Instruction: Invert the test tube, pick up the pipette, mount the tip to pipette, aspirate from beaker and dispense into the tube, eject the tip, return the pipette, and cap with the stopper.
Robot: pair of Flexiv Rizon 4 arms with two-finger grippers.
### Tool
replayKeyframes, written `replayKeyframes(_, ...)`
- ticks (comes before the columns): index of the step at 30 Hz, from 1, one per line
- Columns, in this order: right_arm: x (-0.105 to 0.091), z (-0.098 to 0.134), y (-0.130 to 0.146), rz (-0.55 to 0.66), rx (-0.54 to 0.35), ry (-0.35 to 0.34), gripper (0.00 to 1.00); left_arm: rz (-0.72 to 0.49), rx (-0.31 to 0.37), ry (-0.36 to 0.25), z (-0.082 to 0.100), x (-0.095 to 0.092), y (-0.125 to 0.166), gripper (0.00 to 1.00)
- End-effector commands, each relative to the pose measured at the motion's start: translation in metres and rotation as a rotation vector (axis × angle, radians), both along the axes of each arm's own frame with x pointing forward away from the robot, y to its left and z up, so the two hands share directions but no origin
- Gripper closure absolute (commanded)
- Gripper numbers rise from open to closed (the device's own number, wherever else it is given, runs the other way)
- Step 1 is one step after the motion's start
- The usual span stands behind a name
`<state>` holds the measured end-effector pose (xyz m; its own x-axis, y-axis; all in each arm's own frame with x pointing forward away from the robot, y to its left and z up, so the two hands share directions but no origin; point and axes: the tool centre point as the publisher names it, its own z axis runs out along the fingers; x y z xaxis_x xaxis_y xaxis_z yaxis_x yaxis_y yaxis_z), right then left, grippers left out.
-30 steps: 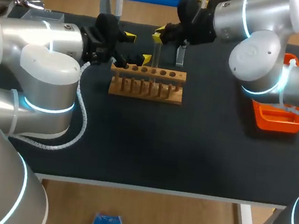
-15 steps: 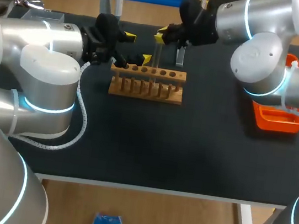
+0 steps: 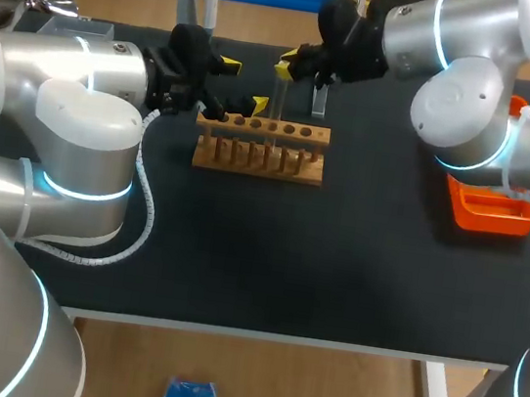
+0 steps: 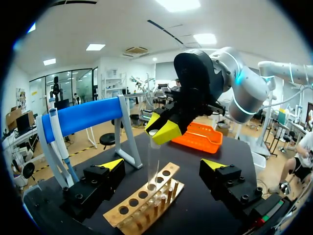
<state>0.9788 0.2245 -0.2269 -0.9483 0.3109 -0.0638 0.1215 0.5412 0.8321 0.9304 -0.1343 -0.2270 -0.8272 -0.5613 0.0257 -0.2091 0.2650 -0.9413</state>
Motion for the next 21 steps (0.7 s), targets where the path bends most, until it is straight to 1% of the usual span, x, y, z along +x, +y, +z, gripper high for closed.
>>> replayKeyframes(1, 0.000, 0.001, 0.001, -0.001, -0.017, 0.007, 1.00, 0.004, -0.003, -0.003, -0.001, -0.001, -0.001, 0.00)
replayKeyframes(11, 0.000, -0.005, 0.001, -0.008, -0.022, 0.020, 1.00, 0.004, -0.003, -0.003, -0.001, -0.001, -0.001, 0.00)
replayKeyframes(21, -0.001, -0.017, 0.001, -0.010, -0.015, 0.039, 1.00, 0.004, -0.003, -0.003, -0.001, -0.001, -0.001, 0.00)
